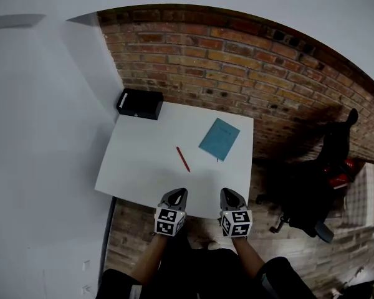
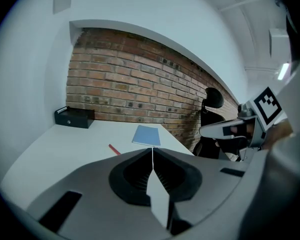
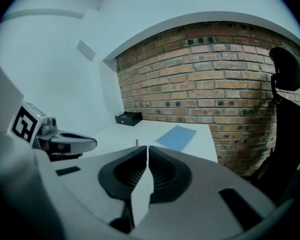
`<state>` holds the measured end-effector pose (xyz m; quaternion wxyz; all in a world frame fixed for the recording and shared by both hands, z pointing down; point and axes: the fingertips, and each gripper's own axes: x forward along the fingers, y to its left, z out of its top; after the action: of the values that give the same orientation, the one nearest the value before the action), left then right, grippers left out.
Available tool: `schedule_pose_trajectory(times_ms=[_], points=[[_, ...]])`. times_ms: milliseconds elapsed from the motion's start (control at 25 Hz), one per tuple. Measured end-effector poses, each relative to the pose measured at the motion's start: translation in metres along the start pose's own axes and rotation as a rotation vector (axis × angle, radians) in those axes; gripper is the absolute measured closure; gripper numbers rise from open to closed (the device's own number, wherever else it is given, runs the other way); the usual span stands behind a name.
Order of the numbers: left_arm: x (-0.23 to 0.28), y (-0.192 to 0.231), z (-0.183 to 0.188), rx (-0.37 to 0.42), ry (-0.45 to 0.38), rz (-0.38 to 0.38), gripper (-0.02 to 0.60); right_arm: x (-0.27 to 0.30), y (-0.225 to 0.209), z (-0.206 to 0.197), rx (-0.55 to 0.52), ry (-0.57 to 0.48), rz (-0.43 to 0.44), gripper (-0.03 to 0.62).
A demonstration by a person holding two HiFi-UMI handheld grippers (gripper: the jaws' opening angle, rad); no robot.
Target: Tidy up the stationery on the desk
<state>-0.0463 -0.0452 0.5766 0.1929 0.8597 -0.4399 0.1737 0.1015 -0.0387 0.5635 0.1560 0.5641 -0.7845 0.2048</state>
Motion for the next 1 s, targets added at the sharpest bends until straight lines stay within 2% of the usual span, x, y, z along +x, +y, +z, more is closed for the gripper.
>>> schedule_pose_trajectory(times_ms=[320, 480, 760, 1000], points=[[0.014, 0.072, 0.029, 0.047, 0.020, -0.115, 0.565, 0.051, 0.033, 0.026, 0.076, -0.015, -0.115, 0.569], [0.028, 0.093, 0.034, 0.083, 0.042, -0.181, 0.565, 0.065, 0.043, 0.028, 0.115, -0.018, -0.169, 0.570], [0.070, 0.085, 0.044, 0.155, 0.070, -0.312, 0.563, 0.064, 0.022, 0.021, 0.167, -0.021, -0.269, 0.569], [0.105, 0.075, 0.053, 0.206, 0.079, -0.358, 0.561, 0.067, -0.005, 0.019, 0.212, -0.047, -0.326, 0.569]])
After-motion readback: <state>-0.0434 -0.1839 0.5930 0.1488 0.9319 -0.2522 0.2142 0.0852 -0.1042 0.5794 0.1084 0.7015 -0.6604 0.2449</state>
